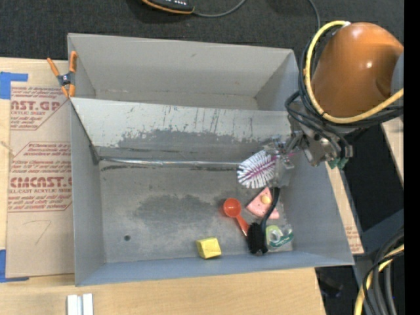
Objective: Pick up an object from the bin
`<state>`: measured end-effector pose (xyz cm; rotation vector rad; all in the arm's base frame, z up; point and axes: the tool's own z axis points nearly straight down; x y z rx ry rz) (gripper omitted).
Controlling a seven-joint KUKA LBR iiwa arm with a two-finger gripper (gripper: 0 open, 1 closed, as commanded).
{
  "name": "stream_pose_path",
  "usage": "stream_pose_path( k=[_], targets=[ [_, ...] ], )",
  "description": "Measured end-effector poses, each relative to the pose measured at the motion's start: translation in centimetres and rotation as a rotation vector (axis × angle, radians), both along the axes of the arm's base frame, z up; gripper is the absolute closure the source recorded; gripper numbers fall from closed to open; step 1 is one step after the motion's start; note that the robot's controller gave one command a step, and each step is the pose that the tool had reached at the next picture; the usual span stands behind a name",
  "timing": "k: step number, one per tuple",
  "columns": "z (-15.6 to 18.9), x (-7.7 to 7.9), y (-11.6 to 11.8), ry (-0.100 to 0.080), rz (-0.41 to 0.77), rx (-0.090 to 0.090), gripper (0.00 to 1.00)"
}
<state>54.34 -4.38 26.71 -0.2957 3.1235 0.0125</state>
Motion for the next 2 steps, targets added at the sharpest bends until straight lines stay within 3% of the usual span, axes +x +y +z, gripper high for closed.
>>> stream_pose_path(
  k=[1,2],
  targets=[
    [-3.0,0.0,0.6,0.001,-0.042,0.002,1.0],
    [-1.3,-1.0,0.3,-0.006,-0.019,0.0,1.0]
  ],
)
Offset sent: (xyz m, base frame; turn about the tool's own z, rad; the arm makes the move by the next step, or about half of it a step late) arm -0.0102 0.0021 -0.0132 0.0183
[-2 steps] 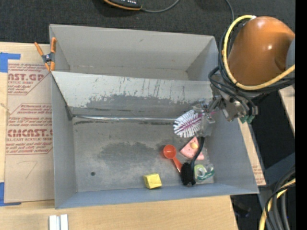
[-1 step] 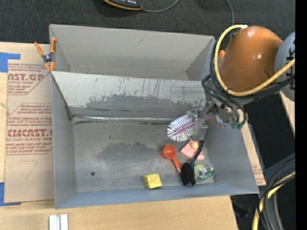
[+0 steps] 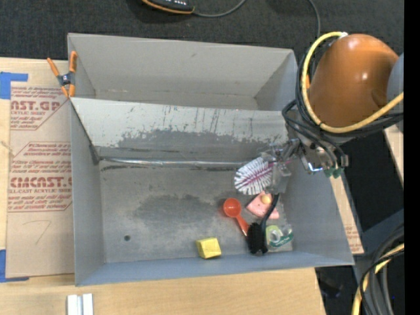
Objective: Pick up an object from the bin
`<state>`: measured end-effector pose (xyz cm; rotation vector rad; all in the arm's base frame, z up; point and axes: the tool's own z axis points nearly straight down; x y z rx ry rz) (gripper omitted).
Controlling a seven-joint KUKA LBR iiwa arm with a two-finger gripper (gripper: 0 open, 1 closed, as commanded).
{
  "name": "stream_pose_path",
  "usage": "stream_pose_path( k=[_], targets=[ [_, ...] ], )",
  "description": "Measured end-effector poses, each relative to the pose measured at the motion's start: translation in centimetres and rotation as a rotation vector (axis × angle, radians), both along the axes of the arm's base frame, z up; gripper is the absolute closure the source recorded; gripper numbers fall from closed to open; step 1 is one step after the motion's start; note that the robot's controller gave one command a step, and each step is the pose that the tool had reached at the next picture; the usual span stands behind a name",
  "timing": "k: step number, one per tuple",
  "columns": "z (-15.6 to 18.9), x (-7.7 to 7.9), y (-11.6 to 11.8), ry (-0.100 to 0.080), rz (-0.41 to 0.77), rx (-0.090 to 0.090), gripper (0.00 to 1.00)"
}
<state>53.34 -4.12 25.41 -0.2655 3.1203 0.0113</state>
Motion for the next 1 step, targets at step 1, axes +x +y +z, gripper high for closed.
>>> stream_pose_path(
  k=[1],
  targets=[
    [-2.75,1.28,1.43,0.006,0.01,0.003,1.0]
  ],
)
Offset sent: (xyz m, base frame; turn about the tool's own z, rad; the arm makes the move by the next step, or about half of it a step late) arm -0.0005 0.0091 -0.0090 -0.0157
